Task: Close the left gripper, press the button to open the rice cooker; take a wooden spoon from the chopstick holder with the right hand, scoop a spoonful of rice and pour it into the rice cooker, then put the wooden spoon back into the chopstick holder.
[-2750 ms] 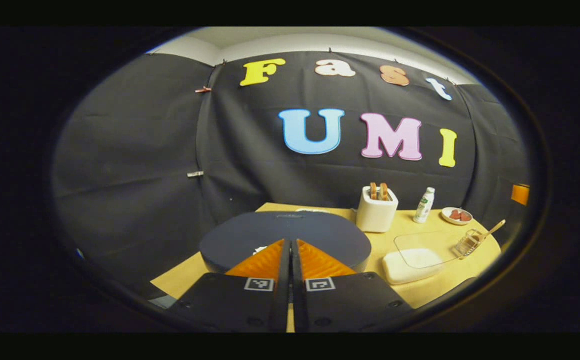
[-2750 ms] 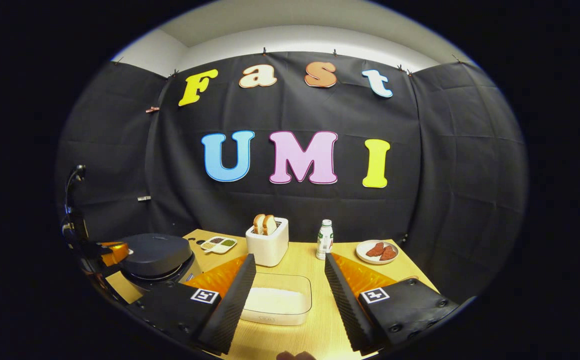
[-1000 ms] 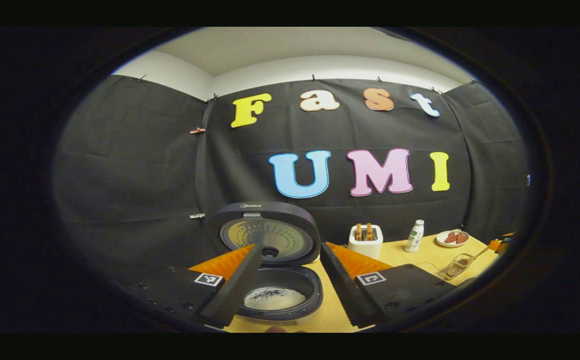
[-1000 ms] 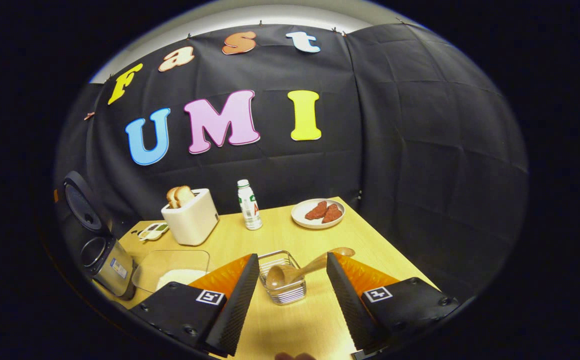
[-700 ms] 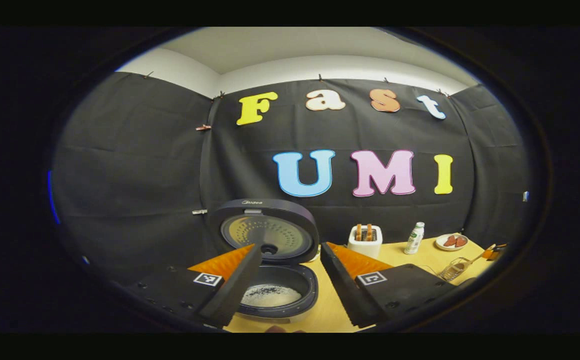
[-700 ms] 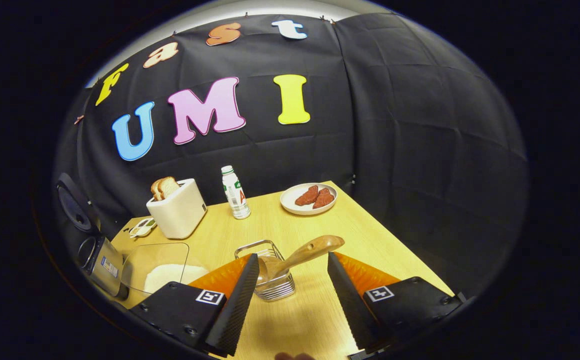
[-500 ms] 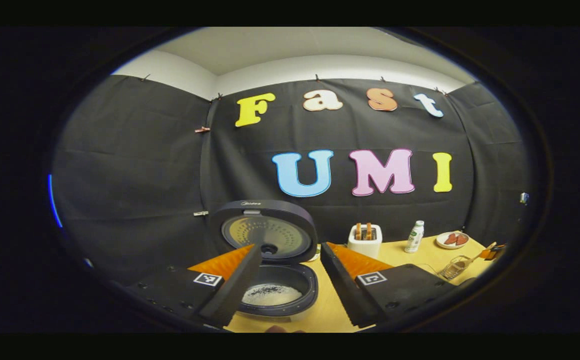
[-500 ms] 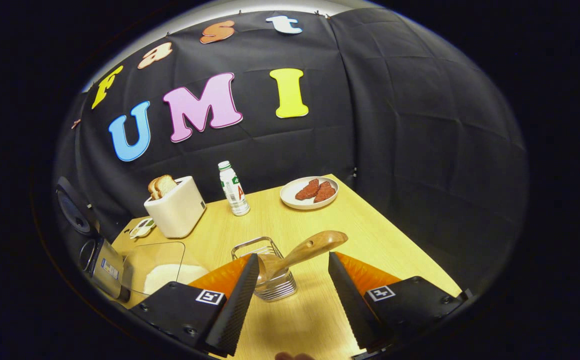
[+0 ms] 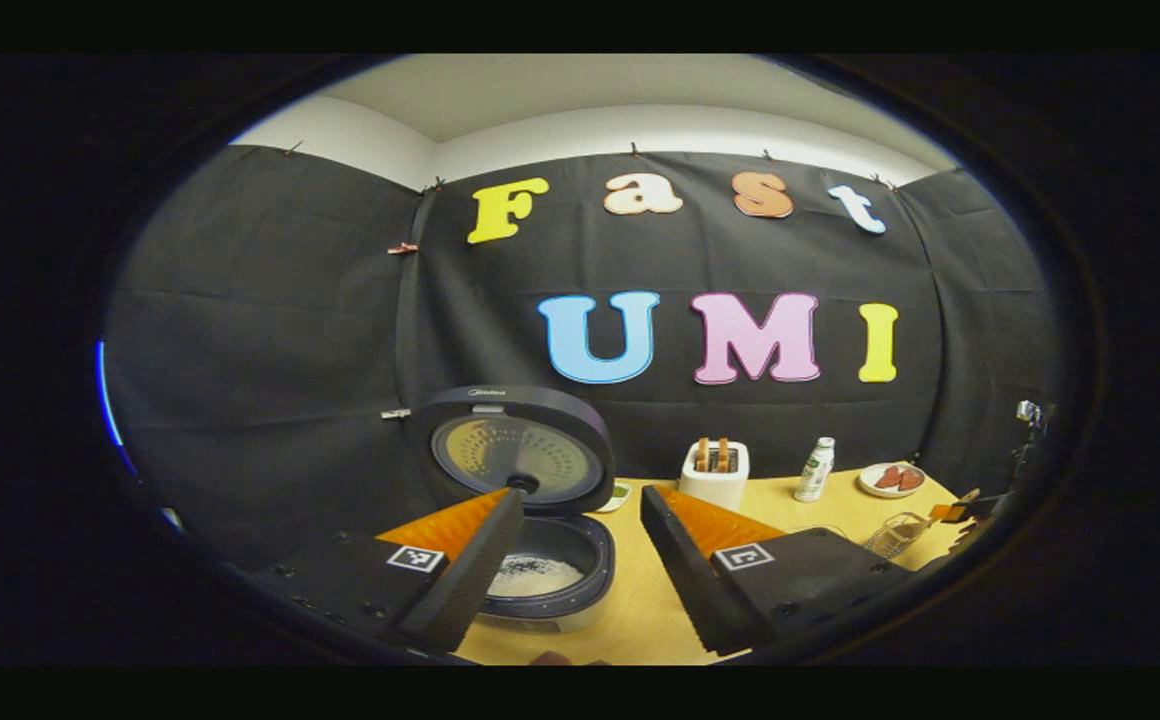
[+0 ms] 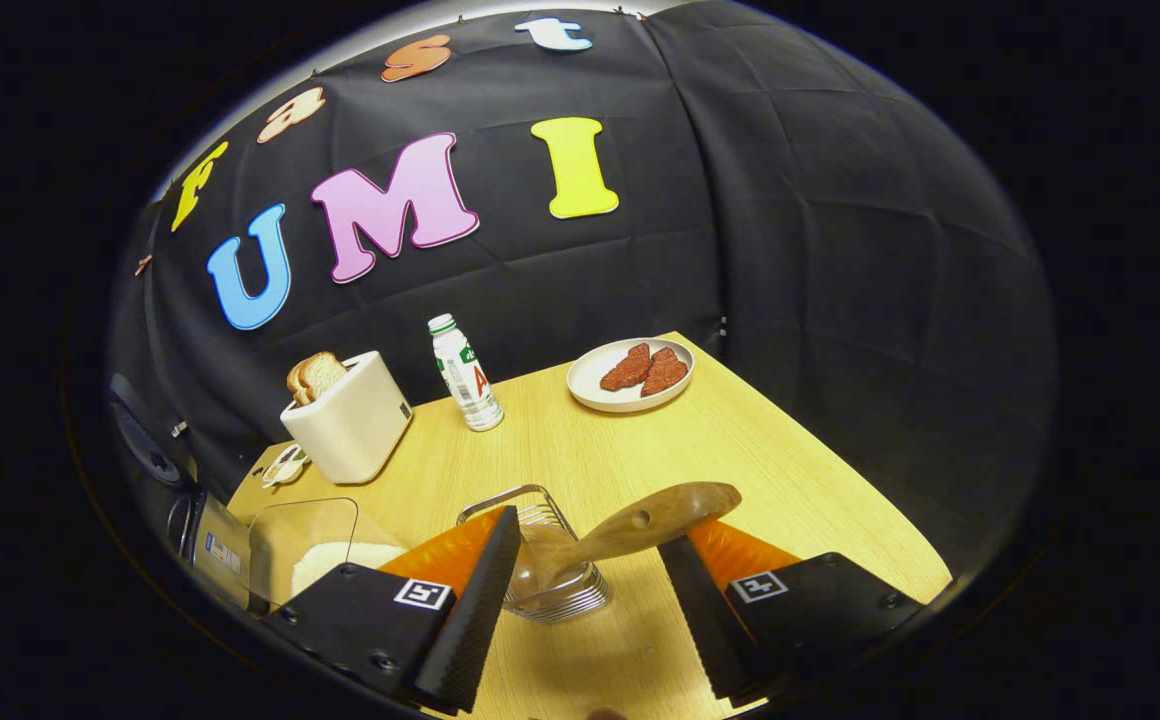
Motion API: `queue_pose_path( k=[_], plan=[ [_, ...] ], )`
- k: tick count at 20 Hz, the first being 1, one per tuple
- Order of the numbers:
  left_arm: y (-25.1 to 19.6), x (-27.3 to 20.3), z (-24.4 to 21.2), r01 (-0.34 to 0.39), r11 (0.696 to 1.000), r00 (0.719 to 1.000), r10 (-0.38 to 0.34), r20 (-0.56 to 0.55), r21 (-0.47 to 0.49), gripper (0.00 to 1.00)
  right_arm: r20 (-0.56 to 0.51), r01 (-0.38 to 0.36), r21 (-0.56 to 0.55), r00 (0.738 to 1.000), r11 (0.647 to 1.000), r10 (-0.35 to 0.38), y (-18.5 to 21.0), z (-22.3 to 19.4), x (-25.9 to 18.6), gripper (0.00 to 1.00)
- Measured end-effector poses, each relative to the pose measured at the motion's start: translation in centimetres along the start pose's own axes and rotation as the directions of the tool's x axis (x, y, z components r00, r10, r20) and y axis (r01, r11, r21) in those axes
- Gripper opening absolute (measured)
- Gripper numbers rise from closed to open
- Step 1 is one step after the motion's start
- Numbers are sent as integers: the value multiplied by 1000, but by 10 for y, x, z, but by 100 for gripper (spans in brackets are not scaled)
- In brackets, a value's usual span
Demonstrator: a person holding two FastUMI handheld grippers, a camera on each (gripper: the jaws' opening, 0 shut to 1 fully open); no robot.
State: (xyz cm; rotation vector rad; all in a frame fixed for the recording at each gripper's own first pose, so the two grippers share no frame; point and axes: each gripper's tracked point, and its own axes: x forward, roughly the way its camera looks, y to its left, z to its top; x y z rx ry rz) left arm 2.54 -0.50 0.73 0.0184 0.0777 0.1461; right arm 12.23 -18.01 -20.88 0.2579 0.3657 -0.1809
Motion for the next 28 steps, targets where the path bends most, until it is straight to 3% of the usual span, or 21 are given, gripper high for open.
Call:
queue_pose_path(
  k=[5,8,10,13,17,18,19,24,25,28],
  plan=[
    [-6,-5,-4,6,1000,1000,-6,-17,-6,83,-44,-26,20,999,999,27,0,-7,14,75],
    [-9,-6,-5,5,1000,1000,-5,-22,1,83,-43,-19,27,999,999,20,-3,-4,18,58],
    [-10,-8,-6,7,1000,1000,-7,-25,7,83,-53,-26,25,998,999,27,-3,-6,21,57],
    [-10,-9,-7,4,1000,1000,-4,-29,7,83,-51,-51,38,997,998,52,9,1,21,29],
    [-11,-11,-9,3,1000,1000,-3,-30,5,83,-53,-97,-41,994,995,94,30,2,13,17],
    [-10,-12,-9,2,1000,1000,-2,-29,5,83,-57,-102,-56,994,993,98,35,1,10,9],
    [-8,-13,-8,0,1000,1000,0,-29,4,83,-56,-104,-64,993,993,100,36,2,10,13],
    [-1,-18,-7,-7,1000,1000,7,-19,1,83,-31,-63,-61,998,996,61,32,14,5,13],
    [1,-19,-6,-7,1000,1000,7,-16,1,83,-17,-60,-58,998,996,59,33,20,3,9],
    [7,-23,-9,-5,1000,1000,5,-16,-8,83,35,-53,-62,998,997,55,39,41,-7,13]
  ],
)
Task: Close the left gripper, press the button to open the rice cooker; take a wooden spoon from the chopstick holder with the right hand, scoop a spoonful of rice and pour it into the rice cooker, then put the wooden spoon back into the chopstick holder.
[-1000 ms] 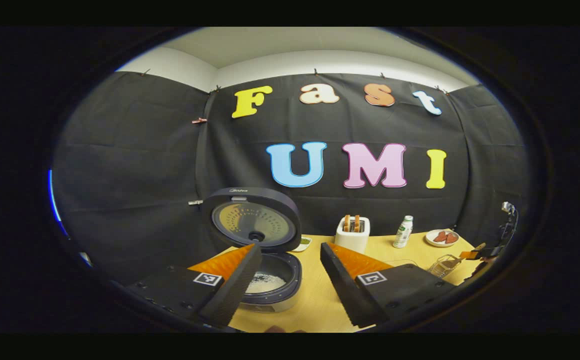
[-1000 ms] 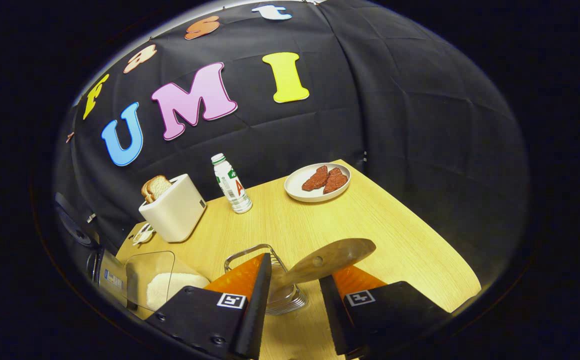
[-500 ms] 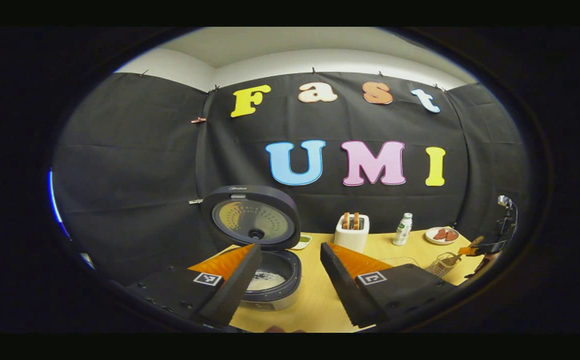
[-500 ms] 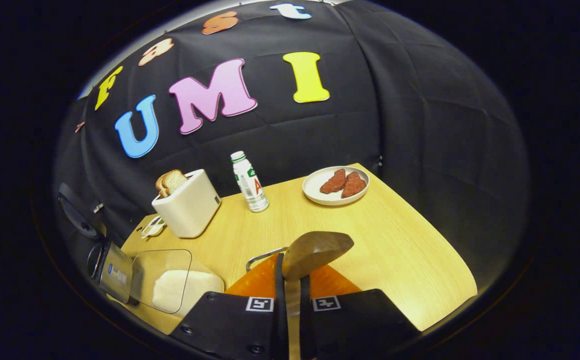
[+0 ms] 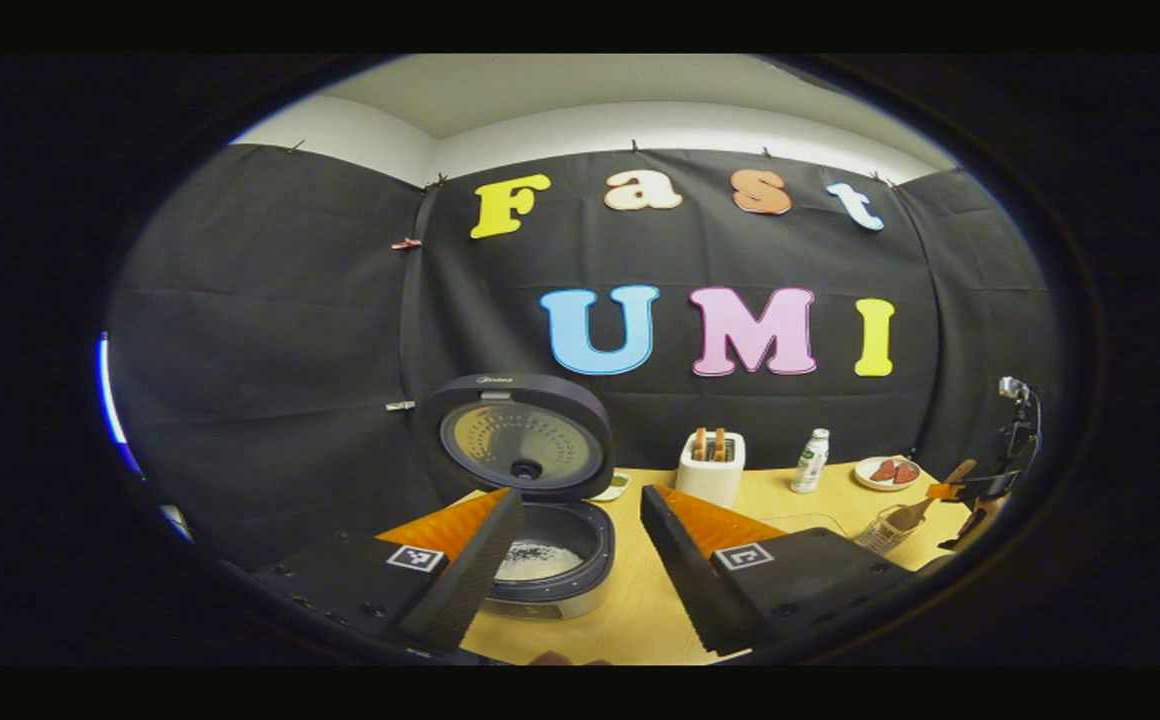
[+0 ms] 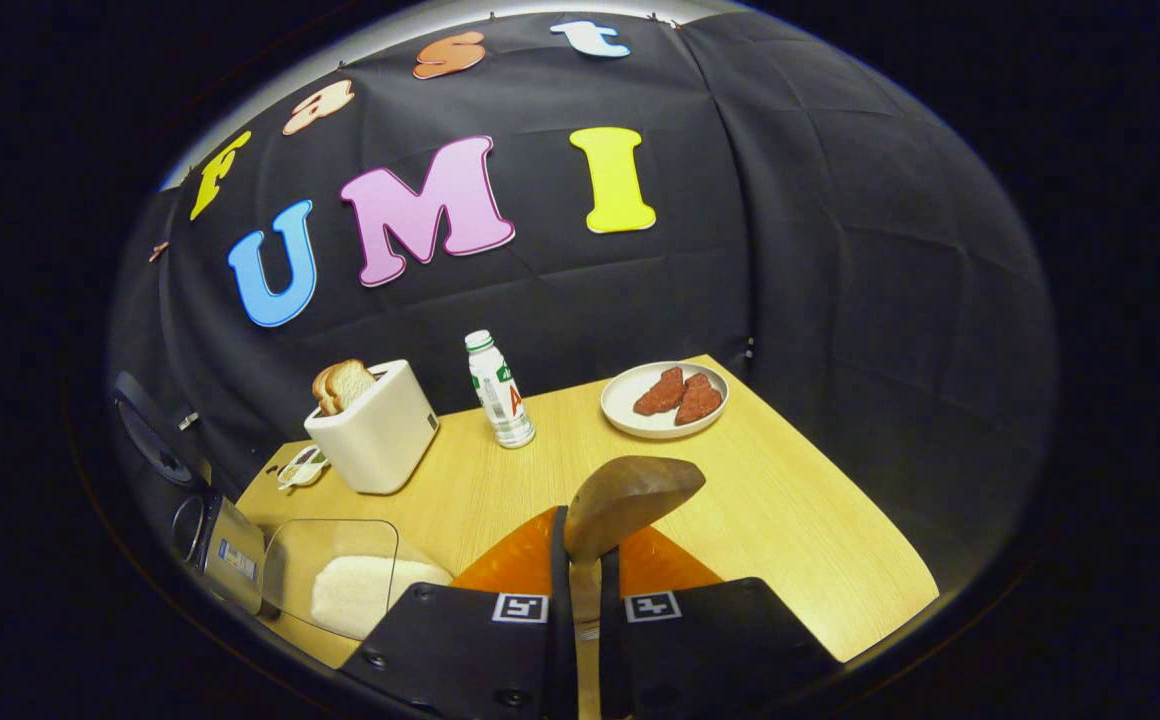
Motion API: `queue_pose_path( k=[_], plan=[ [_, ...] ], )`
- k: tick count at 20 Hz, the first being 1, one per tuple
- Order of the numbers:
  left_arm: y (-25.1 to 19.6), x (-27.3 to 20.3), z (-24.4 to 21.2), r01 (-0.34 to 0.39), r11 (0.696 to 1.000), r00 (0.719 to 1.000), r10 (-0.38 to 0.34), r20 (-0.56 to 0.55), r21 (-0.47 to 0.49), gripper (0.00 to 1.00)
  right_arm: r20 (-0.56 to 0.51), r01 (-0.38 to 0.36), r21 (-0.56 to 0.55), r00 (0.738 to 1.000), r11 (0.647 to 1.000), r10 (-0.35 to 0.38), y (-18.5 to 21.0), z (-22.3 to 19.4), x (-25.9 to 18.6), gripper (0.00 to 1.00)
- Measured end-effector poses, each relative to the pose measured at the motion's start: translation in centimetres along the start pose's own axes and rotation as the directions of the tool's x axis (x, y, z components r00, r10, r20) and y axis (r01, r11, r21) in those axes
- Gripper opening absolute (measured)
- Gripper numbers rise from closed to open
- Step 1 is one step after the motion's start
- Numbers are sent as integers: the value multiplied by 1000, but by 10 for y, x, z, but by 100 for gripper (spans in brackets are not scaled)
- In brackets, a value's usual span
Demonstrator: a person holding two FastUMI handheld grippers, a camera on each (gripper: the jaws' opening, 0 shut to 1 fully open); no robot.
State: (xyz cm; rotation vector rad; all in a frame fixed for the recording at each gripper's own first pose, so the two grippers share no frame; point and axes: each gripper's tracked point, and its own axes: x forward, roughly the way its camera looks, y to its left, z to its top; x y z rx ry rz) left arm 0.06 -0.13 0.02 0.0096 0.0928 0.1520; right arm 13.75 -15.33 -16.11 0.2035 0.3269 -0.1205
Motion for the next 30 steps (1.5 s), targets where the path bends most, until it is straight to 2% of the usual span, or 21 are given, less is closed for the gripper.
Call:
queue_pose_path(
  k=[8,15,21,22,23,30],
  plan=[
    [14,-2,-8,13,999,1000,-14,-10,-31,83,106,-11,-20,994,1000,13,31,52,-26,13],
    [29,1,-13,25,999,1000,-25,-8,-33,83,118,-130,-43,984,991,134,107,62,-40,13],
    [59,1,-19,-3,1000,1000,3,-14,-29,83,60,-245,-100,966,964,252,183,34,-38,13],
    [64,1,-19,-10,999,1000,9,-15,-32,83,41,-259,-107,964,960,264,191,26,-36,9],
    [69,1,-21,-14,999,1000,14,-19,-34,83,22,-263,-114,963,958,267,198,16,-32,13],
    [94,3,-24,-21,999,999,20,-38,-29,83,-56,-221,-131,975,966,216,214,-39,-9,13]
  ],
)
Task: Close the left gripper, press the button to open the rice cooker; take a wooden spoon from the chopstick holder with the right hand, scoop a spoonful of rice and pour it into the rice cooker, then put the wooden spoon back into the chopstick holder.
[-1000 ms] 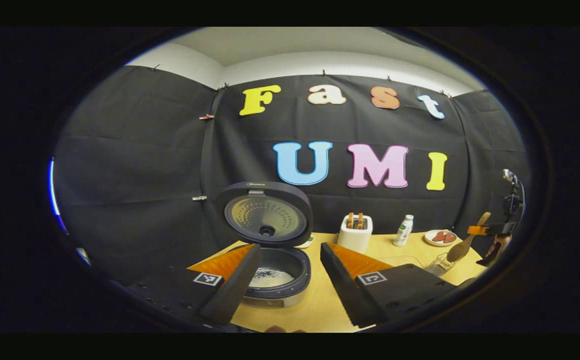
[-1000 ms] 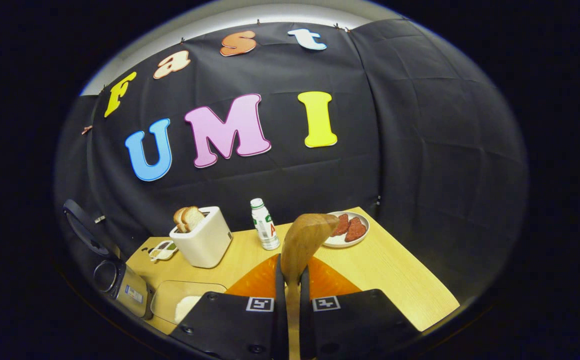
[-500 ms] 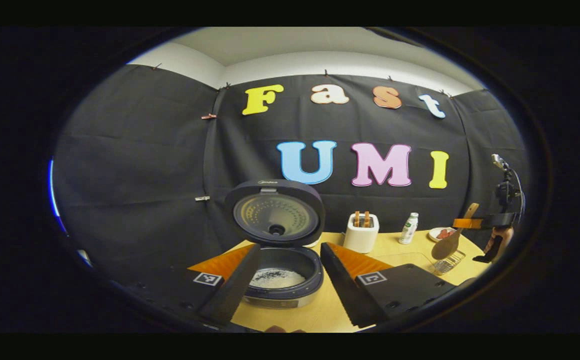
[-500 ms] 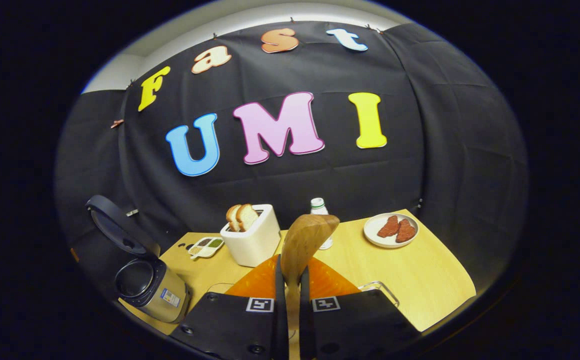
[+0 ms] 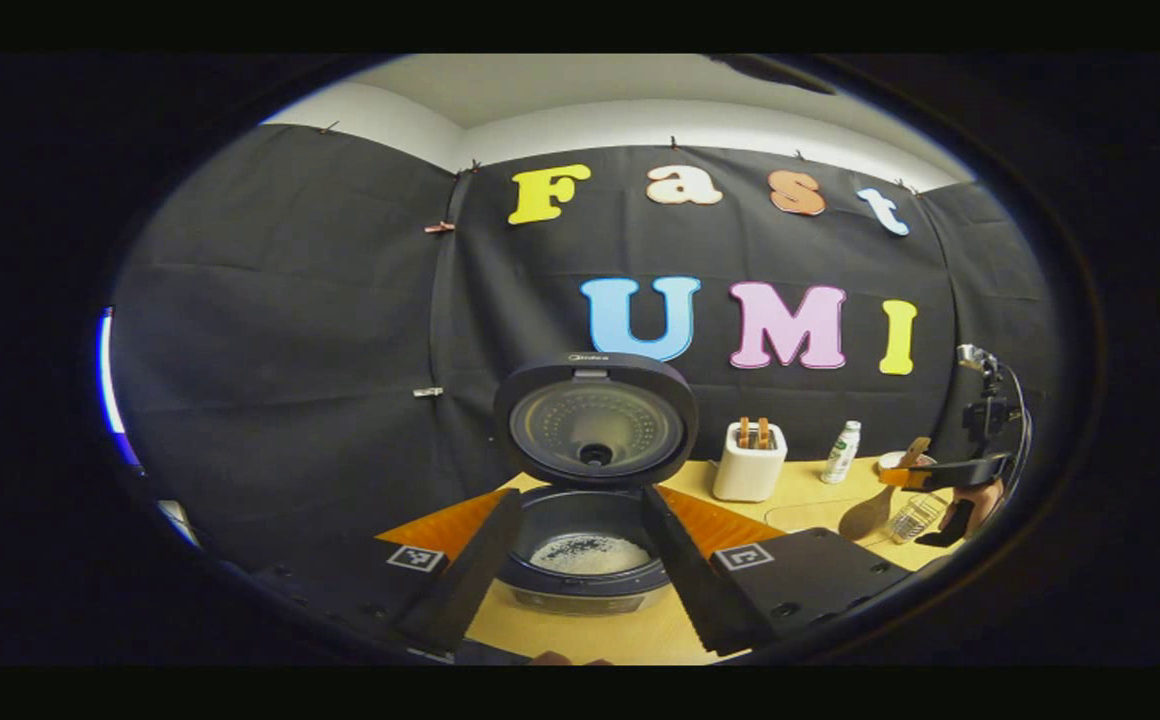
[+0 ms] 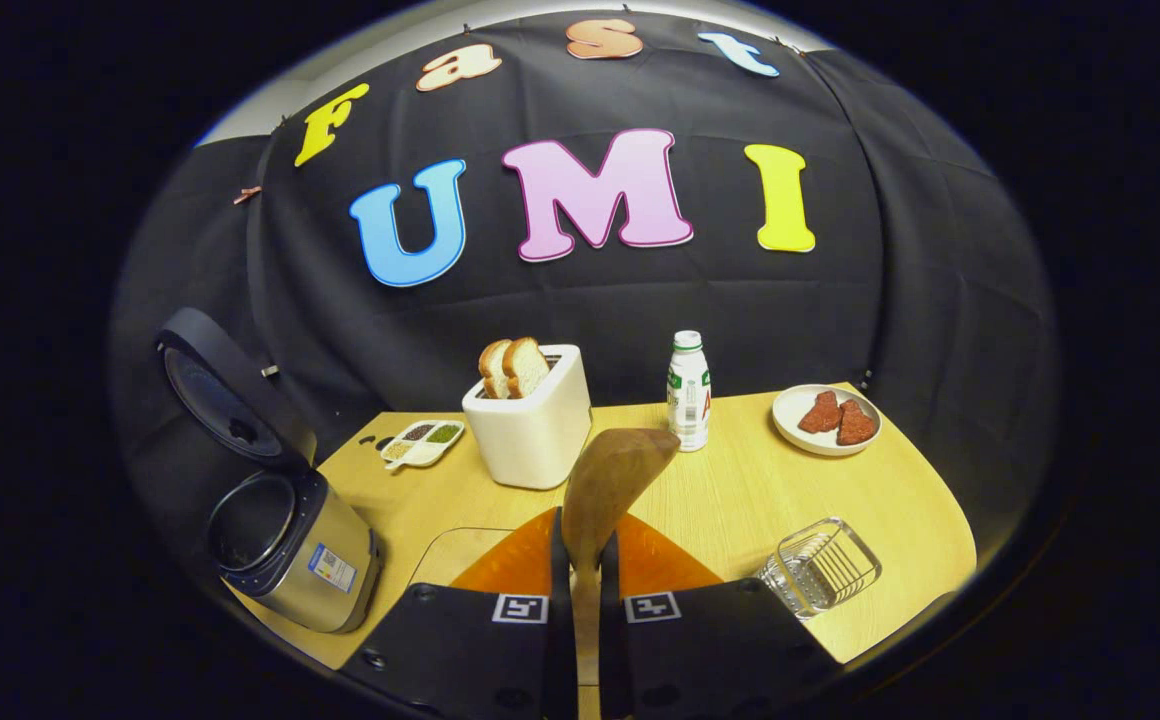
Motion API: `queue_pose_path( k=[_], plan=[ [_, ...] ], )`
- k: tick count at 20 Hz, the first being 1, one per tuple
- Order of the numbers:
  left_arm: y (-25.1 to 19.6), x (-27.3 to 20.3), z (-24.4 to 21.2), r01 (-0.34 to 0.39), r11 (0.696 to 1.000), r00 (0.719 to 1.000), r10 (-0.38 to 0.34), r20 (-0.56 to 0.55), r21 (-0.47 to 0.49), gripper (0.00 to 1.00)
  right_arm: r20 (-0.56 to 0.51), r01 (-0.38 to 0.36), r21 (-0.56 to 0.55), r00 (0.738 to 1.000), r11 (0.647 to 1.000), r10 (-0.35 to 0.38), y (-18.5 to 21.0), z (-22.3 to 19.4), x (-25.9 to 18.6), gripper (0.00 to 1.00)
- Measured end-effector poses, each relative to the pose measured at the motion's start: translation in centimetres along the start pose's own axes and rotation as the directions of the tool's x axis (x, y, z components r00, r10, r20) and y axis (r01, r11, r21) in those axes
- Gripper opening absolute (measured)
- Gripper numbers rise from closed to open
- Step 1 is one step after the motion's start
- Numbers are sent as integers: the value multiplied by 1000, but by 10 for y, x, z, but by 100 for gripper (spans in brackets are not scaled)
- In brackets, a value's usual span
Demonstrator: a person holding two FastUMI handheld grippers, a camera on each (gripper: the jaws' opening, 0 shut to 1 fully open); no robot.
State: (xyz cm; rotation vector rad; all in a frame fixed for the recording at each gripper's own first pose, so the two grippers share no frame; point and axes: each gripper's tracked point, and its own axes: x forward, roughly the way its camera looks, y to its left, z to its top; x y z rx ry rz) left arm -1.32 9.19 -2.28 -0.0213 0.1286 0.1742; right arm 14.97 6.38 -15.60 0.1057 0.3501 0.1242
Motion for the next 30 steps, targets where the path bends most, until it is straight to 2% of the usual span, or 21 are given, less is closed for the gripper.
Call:
queue_pose_path(
  k=[9,12,17,24,29,30],
  plan=[
    [23,12,-7,24,1000,999,-24,-29,4,83,-80,18,-31,997,999,-20,26,-51,22,13],
    [26,11,-12,33,999,998,-34,-51,-24,83,-72,29,-40,997,999,-31,35,-53,22,13],
    [28,20,-13,54,998,997,-54,-54,-18,84,-82,4,-14,997,1000,-5,60,-59,20,13],
    [37,19,-13,50,999,997,-50,-51,-9,84,-97,-19,70,995,997,26,78,-63,15,13],
    [37,17,-15,50,999,997,-51,-52,-16,82,-112,-24,188,993,982,46,84,-62,11,13],
    [36,15,-15,53,999,997,-54,-53,-14,84,-116,-22,209,992,978,47,83,-62,11,9]
  ],
)
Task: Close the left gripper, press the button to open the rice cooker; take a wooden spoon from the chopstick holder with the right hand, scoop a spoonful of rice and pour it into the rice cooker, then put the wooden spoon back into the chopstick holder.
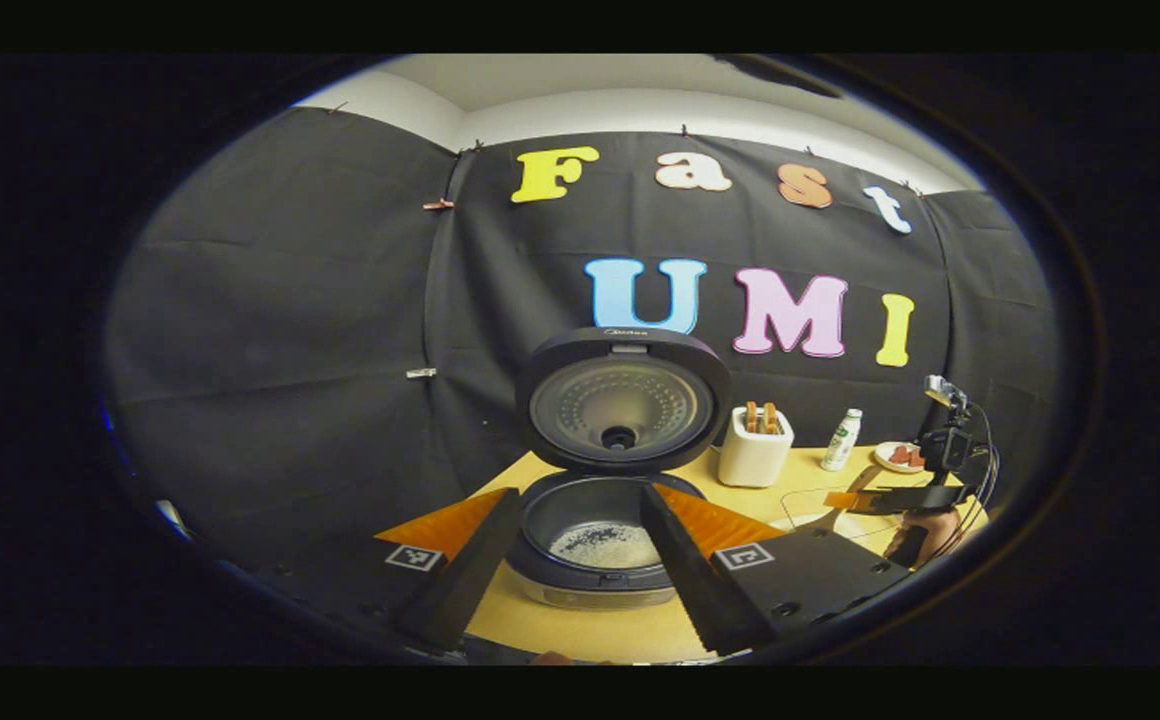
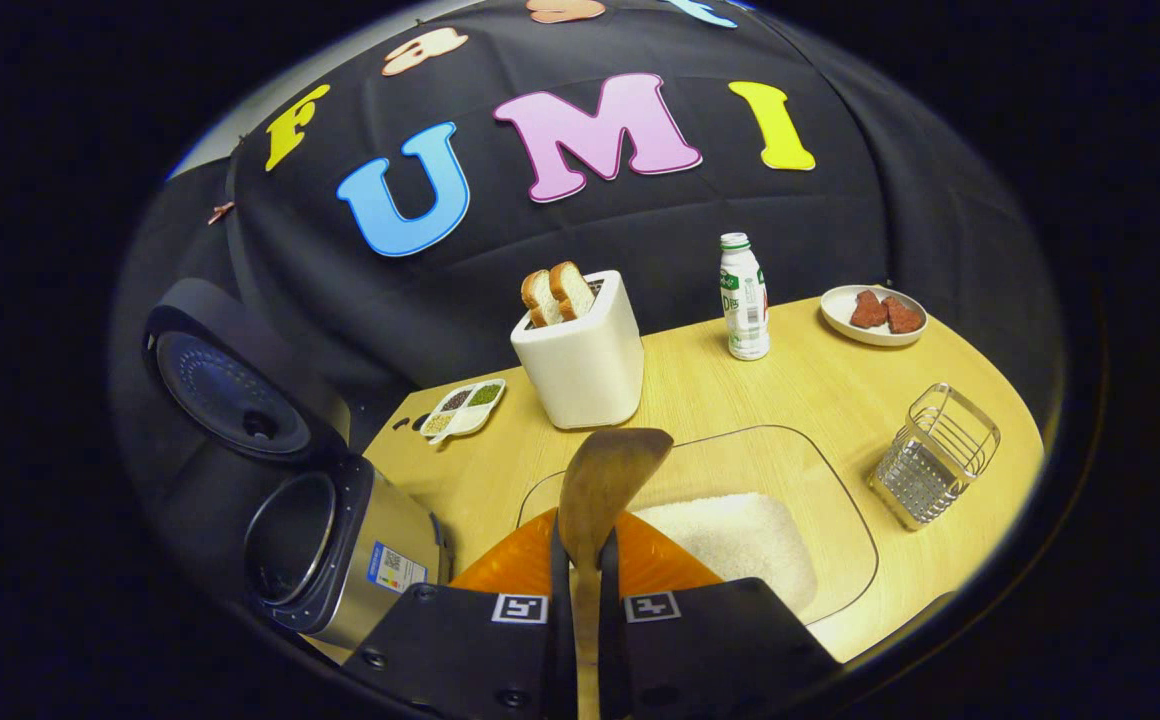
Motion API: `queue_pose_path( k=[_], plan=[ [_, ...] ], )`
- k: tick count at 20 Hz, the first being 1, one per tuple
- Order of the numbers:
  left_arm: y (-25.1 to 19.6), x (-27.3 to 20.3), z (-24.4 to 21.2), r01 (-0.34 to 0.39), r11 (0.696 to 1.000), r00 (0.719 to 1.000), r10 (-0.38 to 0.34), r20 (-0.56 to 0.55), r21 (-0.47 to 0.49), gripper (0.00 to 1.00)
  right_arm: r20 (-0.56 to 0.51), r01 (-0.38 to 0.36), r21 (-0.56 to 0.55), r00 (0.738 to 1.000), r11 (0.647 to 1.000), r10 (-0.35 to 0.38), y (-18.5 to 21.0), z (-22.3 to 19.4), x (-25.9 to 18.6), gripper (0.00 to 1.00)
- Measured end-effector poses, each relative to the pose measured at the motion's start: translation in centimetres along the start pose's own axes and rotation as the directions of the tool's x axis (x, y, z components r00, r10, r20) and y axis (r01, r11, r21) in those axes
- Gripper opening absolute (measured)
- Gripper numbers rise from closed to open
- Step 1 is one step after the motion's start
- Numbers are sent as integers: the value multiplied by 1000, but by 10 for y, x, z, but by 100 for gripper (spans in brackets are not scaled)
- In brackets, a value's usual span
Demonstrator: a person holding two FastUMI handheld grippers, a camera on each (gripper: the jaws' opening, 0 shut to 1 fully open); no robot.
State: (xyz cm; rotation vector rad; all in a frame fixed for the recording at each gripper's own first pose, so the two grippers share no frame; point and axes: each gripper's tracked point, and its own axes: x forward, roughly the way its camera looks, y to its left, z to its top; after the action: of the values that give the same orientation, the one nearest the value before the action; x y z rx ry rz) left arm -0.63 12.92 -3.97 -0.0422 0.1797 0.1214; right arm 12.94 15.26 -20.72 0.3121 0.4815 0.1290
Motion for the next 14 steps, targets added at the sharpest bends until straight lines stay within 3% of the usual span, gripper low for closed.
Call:
queue_pose_path(
  k=[1,9,14],
  plan=[
    [-2,-1,0,4,1000,1000,-4,3,1,82,-1,-1,25,1000,1000,1,-1,2,0,13],
    [-14,-10,1,26,1000,1000,-26,7,7,84,10,-7,271,1000,963,4,-22,27,-5,13],
    [-20,-14,0,37,999,999,-37,4,8,84,62,-16,292,998,956,-2,-28,53,-13,13]
  ],
)
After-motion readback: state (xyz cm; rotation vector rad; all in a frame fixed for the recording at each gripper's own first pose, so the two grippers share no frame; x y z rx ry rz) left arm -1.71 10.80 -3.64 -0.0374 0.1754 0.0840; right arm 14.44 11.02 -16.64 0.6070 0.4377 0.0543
